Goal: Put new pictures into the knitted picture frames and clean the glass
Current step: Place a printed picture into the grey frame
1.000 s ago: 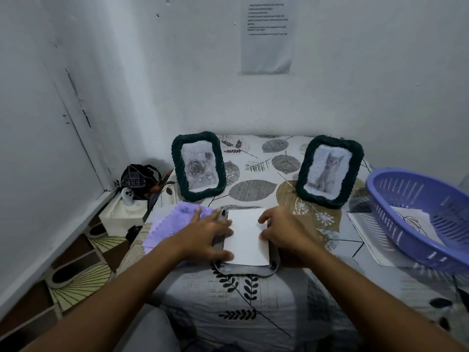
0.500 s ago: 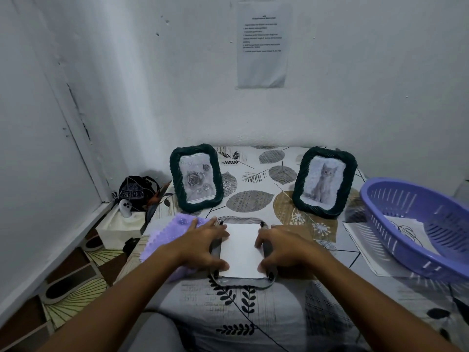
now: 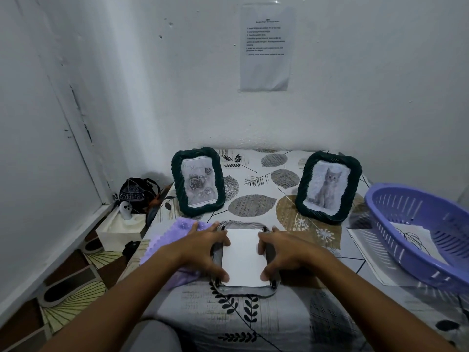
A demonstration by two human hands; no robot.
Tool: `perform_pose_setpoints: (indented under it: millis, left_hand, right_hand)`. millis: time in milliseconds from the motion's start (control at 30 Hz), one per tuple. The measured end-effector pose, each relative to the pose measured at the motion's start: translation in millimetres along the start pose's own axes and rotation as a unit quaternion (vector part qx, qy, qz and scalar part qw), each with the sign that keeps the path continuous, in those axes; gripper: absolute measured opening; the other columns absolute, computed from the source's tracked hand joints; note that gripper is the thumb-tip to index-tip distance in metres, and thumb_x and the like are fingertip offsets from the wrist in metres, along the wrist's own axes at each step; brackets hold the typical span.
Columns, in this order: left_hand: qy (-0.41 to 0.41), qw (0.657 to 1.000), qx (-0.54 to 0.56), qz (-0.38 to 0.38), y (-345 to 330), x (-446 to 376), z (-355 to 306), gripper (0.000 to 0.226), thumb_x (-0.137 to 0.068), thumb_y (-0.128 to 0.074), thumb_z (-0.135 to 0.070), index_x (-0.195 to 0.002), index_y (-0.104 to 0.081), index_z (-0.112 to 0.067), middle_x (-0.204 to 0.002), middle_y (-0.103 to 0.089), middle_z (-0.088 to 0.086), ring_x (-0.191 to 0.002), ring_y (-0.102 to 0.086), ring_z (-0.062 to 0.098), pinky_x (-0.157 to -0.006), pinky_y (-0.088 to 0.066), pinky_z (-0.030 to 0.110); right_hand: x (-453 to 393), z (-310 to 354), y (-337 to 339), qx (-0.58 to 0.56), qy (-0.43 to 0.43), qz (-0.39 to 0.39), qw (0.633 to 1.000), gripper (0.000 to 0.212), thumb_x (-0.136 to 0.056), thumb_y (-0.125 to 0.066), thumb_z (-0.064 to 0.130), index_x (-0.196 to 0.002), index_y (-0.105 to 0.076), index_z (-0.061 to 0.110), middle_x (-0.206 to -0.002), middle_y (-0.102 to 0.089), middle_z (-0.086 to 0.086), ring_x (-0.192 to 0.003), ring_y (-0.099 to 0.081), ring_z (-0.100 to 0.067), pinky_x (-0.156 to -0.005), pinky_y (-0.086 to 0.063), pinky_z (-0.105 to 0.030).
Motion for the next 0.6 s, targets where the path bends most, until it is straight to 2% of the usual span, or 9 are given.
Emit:
perform_pose_setpoints:
  millis: [200,267,433,600]
  left_hand:
    - [0.004,1.0,0.005,0.014,2.6,-0.2,-0.9,0.092,-0.057,-0.069,-0.074,-0.133,-0.043,-0.029,-0.156,-0.027,0.003,-0.146,-0.001,0.01,-0.116,0.013,0.047]
    - [0.005,1.0,0.004,0.015,3.6,0.2,-1.5,0.087,-0.062,-0.073,-0.067,-0.133,-0.043,-0.028,-0.156,-0.027,0.003,-0.146,-0.001,0.011,-0.117,0.011,0.048]
    - [0.0,1.0,0.016,0.004,5.0,-0.7,-1.4,0.086,-0.062,-0.077,-0.062,-0.133,-0.043,-0.027,-0.15,-0.034,0.005,-0.142,-0.022,0.018,-0.116,0.006,0.041]
    - [-0.006,1.0,0.024,0.004,2.8,-2.2,-1.8,0.085,-0.061,-0.076,-0.064,-0.13,-0.044,-0.028,-0.154,-0.027,0.004,-0.145,-0.014,0.016,-0.117,0.008,0.041]
  right_hand:
    - [-2.1,-1.8,0.8,-0.009,-0.004,0.005,1.0,0.057,-0.059,-0.083,0.048,-0.104,-0.051,0.034,-0.111,-0.046,0.006,-0.101,-0.044,-0.013,-0.078,-0.043,-0.031]
    - [-1.8,-2.7,0.1,-0.005,-0.008,0.004,1.0,0.06,-0.059,-0.083,0.048,-0.107,-0.05,0.036,-0.112,-0.045,0.005,-0.101,-0.045,-0.014,-0.078,-0.042,-0.031]
    - [-2.4,-5.5,0.1,0.001,-0.012,-0.005,1.0,0.078,-0.058,-0.082,0.051,-0.125,-0.044,0.04,-0.13,-0.044,0.001,-0.115,-0.043,-0.02,-0.091,-0.043,-0.036]
    - [-6.1,-10.2,-1.5,0.001,-0.012,-0.003,1.0,0.084,-0.056,-0.082,0.054,-0.13,-0.042,0.042,-0.138,-0.043,-0.001,-0.12,-0.042,-0.022,-0.094,-0.043,-0.037]
Point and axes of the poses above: each hand's wrist, its own x-axis away from the middle knuckle, its own y-axis out of the back of the hand, z = x × y, the point moved 6 cm from there along -x, towards the middle knuckle
